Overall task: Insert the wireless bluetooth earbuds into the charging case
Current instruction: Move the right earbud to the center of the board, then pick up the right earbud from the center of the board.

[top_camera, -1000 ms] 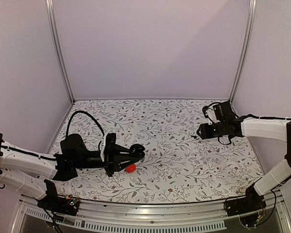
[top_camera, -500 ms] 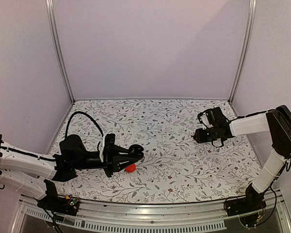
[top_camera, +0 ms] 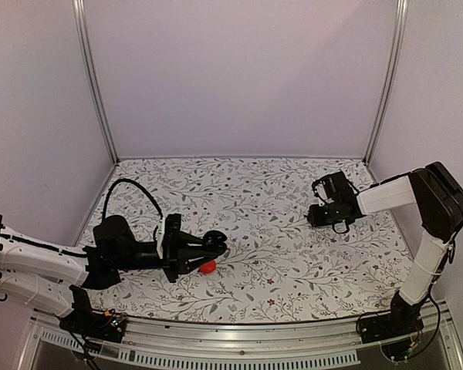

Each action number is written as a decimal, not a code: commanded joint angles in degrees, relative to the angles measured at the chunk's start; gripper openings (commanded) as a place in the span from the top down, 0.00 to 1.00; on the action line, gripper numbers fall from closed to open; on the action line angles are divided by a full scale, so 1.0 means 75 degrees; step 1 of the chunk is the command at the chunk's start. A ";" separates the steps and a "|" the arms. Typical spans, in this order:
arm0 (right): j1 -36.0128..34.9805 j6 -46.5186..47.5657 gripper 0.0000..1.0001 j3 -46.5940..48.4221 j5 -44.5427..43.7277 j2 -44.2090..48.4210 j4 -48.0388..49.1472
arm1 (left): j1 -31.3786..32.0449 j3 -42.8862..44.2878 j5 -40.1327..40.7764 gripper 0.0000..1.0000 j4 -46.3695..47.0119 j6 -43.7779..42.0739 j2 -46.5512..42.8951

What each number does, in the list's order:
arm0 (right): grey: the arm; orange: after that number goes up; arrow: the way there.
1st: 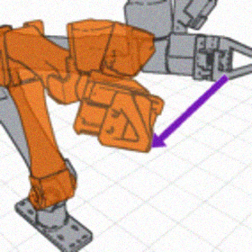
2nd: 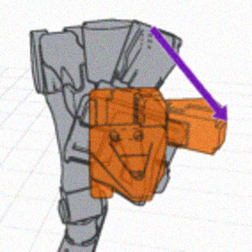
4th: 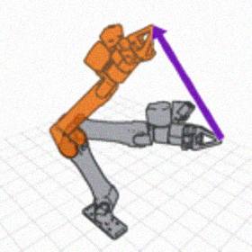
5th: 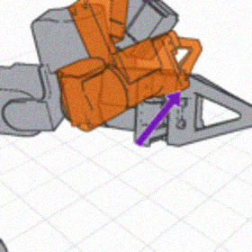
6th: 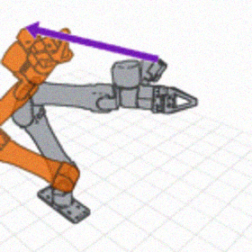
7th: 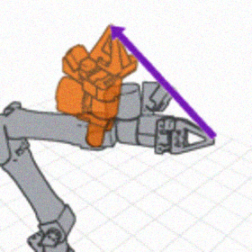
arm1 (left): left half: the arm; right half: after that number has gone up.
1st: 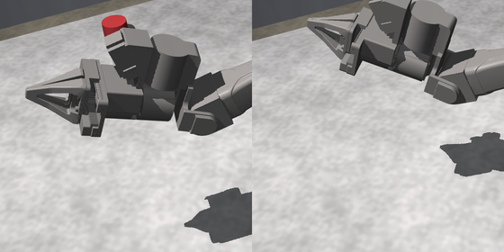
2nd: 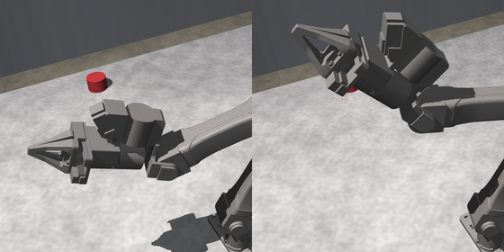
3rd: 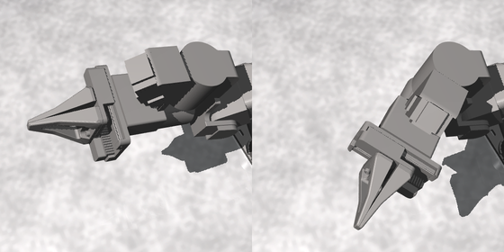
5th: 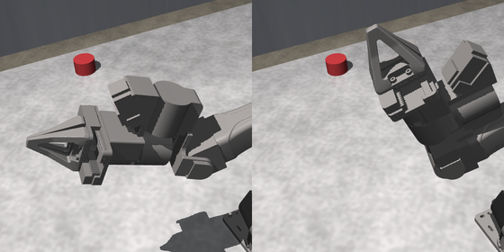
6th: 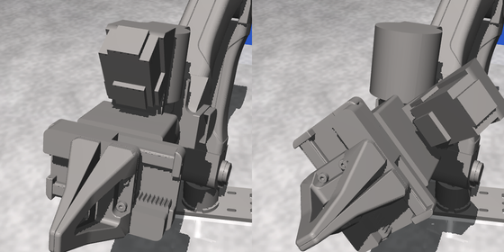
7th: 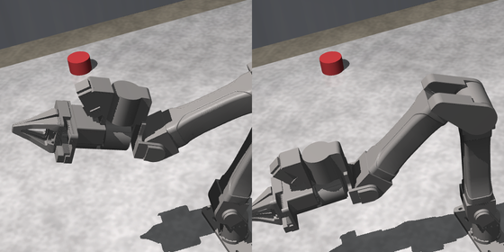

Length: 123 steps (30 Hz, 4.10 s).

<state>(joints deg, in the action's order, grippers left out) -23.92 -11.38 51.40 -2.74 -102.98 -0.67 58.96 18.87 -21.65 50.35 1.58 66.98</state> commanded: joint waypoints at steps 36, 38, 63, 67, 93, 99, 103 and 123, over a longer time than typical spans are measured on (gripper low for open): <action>-0.0246 0.0167 0.79 0.0378 -0.0170 -0.0615 0.0172 | -0.0148 -0.0167 0.0135 0.99 0.0295 -0.0047 -0.0118; -0.0363 0.0326 0.82 0.0436 -0.0081 -0.0651 0.0179 | -0.0152 -0.0161 0.0128 0.99 0.0295 -0.0046 -0.0116; -0.2800 0.2985 0.73 -0.0111 0.1526 -0.0045 0.0730 | -0.0221 -0.0138 0.0046 0.99 0.0280 0.0000 -0.0118; -0.2799 0.2701 0.64 -0.0091 0.1258 0.0063 0.0755 | -0.0241 -0.0120 0.0037 0.99 0.0269 -0.0012 -0.0118; -0.2798 0.2005 0.72 -0.0033 0.1160 -0.0231 0.0490 | -0.0277 -0.0184 0.0019 0.99 0.0267 -0.0013 -0.0155; -0.2831 0.2005 0.73 0.0071 0.1264 -0.0364 0.0278 | -0.0274 -0.0205 0.0012 0.99 0.0316 0.0011 -0.0124; -0.2921 0.2063 0.73 0.0083 0.1369 -0.0408 0.0300 | -0.0285 -0.0208 0.0007 0.99 0.0308 0.0011 -0.0119; -0.2966 0.2164 0.75 0.0340 0.1140 -0.0588 -0.0222 | -0.0279 -0.0217 0.0032 0.99 0.0285 -0.0059 -0.0121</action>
<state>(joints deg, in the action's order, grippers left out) -45.80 5.39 53.95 6.59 -106.69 0.84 57.63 17.82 -21.32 50.61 1.56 66.46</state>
